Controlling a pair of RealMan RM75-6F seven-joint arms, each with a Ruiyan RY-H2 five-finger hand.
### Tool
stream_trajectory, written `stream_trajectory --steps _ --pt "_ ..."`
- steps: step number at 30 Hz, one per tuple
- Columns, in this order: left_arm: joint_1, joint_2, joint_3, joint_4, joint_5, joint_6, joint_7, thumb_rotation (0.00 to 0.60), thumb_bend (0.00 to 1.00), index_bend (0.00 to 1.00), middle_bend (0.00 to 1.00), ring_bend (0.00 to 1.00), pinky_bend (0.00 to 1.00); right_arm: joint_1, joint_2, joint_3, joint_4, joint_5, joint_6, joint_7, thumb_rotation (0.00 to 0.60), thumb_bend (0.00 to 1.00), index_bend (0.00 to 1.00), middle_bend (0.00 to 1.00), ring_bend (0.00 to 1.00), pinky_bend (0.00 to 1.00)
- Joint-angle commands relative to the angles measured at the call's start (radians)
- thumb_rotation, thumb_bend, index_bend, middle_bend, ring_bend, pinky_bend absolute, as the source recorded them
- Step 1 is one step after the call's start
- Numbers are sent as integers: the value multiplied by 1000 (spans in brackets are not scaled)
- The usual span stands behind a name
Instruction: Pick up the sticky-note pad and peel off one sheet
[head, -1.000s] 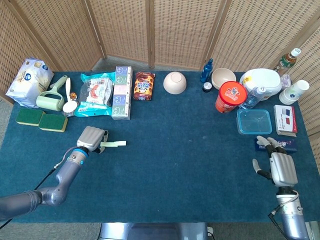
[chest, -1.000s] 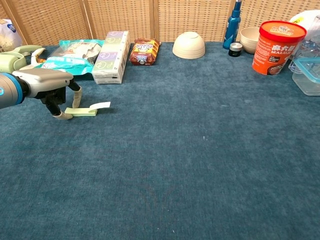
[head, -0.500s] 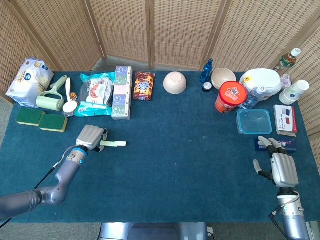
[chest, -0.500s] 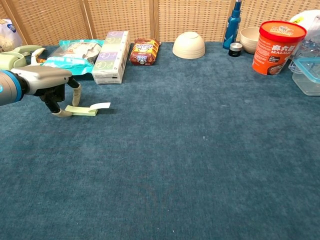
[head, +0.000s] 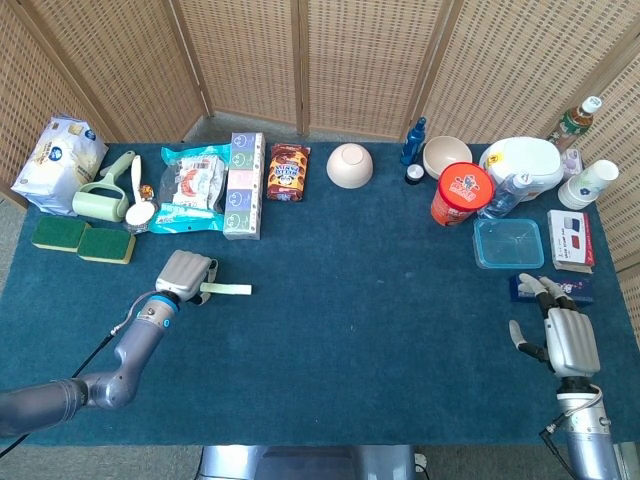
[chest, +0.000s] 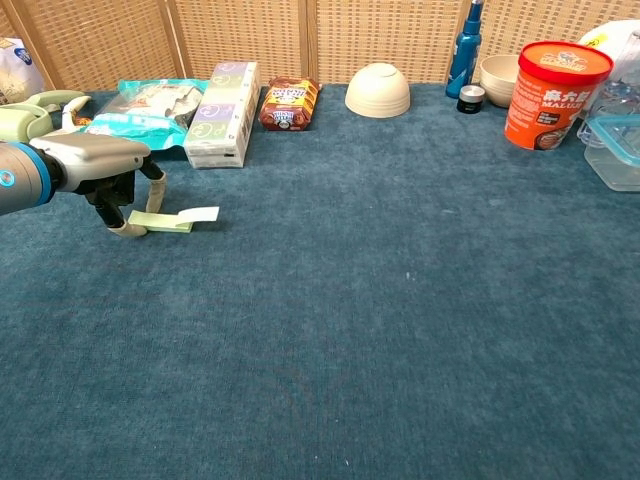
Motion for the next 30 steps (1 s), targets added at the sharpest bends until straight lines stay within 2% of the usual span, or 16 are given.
stream_trajectory --steps 1,7,16,21,30 --pt "1 1 -1 -2 1 4 -4 600 300 573 1000 1000 1000 0 0 0 0 -1 0 0 600 424 147 309 135 246" --pt "4 5 -2 -2 12 15 -13 600 356 683 1000 1000 1000 -2 0 2 0 -1 3 4 600 425 148 309 136 246" --pt "21 31 -7 -25 68 41 -59 600 416 763 1000 1000 1000 0 -2 5 2 -6 2 15 600 424 148 309 135 246" --pt "33 75 -15 -58 129 51 -111 600 449 788 1000 1000 1000 2 -4 7 3 -11 1 21 600 424 147 309 135 246" --pt "49 182 -30 -185 263 67 -219 600 472 831 1000 1000 1000 23 -22 9 11 -33 -15 44 600 425 147 309 137 246"
